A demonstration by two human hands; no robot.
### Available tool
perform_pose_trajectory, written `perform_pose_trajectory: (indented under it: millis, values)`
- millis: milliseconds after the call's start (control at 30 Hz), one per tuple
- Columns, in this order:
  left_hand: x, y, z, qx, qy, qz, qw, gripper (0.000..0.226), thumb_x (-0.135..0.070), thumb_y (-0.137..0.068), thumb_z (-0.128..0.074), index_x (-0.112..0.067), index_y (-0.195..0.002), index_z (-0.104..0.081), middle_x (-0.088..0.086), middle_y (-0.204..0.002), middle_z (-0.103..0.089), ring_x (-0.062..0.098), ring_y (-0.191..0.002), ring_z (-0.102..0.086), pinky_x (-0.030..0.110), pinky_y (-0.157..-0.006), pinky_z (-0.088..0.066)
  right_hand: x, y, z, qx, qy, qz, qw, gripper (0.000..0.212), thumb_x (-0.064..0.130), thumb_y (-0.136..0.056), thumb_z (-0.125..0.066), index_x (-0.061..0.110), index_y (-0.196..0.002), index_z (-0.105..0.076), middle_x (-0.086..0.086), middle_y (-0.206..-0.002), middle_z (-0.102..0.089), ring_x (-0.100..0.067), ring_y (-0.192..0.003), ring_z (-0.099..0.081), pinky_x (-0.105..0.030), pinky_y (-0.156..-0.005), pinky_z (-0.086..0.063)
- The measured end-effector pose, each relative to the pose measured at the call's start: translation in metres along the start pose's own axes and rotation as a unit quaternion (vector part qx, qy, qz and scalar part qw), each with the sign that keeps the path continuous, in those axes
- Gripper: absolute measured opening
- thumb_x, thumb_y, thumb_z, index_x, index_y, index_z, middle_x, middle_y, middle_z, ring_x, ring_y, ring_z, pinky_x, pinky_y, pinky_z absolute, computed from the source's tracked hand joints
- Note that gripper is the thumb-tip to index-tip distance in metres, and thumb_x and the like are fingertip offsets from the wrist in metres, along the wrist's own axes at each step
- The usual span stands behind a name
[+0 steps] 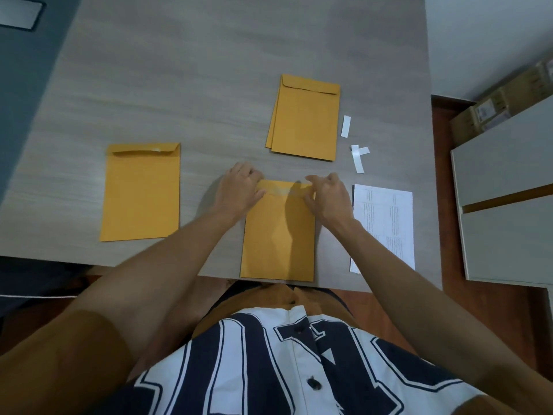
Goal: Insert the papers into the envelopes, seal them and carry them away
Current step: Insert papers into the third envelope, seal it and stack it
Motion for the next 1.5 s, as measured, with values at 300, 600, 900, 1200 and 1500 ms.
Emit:
perform_pose_trajectory:
  millis: [300, 600, 900, 1200, 1500]
  values:
    - [0.002, -0.025, -0.004, 0.119, 0.008, 0.051, 0.992, 0.049, -0.042, -0.078, -0.078, -0.017, -0.115, -0.058, 0.004, -0.119, -0.054, 0.024, -0.116, -0.044, 0.034, -0.095, -0.039, -0.005, -0.031, -0.005, 0.081, 0.004, -0.012, 0.997, 0.042, 0.041, -0.08, -0.075, 0.022, -0.114, -0.06, -0.003, -0.122, -0.05, -0.024, -0.117, -0.042, -0.036, -0.098, -0.039]
    - [0.016, -0.056, 0.017, 0.146, 0.238, 0.147, 0.949, 0.027, -0.021, -0.083, -0.078, -0.017, -0.092, -0.053, 0.001, -0.098, -0.057, 0.018, -0.089, -0.052, 0.029, -0.07, -0.037, -0.016, -0.057, 0.025, 0.046, -0.28, -0.096, 0.954, 0.036, 0.014, -0.07, -0.085, 0.009, -0.098, -0.062, 0.006, -0.089, -0.057, -0.014, -0.091, -0.055, -0.025, -0.067, -0.043]
    - [0.017, -0.132, 0.062, 0.039, 0.392, 0.207, 0.895, 0.028, -0.01, -0.091, -0.069, -0.008, -0.116, -0.058, 0.009, -0.097, -0.065, 0.021, -0.088, -0.06, 0.031, -0.072, -0.048, -0.032, -0.118, 0.086, -0.078, -0.327, -0.13, 0.933, 0.037, 0.022, -0.071, -0.086, 0.017, -0.103, -0.069, 0.001, -0.095, -0.057, -0.012, -0.089, -0.051, -0.015, -0.06, -0.037]
    - [0.025, -0.222, 0.073, -0.02, 0.314, 0.195, 0.929, 0.029, -0.012, -0.085, -0.075, -0.013, -0.112, -0.066, -0.01, -0.069, -0.051, 0.014, -0.082, -0.055, 0.028, -0.081, -0.051, -0.052, -0.195, 0.107, -0.102, -0.31, -0.146, 0.934, 0.037, 0.02, -0.072, -0.085, 0.015, -0.105, -0.07, 0.001, -0.089, -0.054, -0.012, -0.085, -0.051, -0.021, -0.072, -0.039]
    - [0.029, -0.275, 0.051, -0.02, 0.297, 0.209, 0.932, 0.033, -0.003, -0.086, -0.07, -0.011, -0.117, -0.063, -0.006, -0.079, -0.055, 0.017, -0.093, -0.058, 0.025, -0.087, -0.05, -0.074, -0.261, 0.097, -0.117, -0.268, -0.144, 0.945, 0.041, 0.016, -0.071, -0.086, 0.013, -0.11, -0.072, 0.006, -0.095, -0.053, -0.009, -0.091, -0.049, -0.022, -0.085, -0.044]
Point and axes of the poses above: each hand's wrist, its own y-axis away from the middle knuckle, its own z-axis out of the back of the hand, x = y × z, the point moved 5 cm from there along -y, towards the middle knuckle
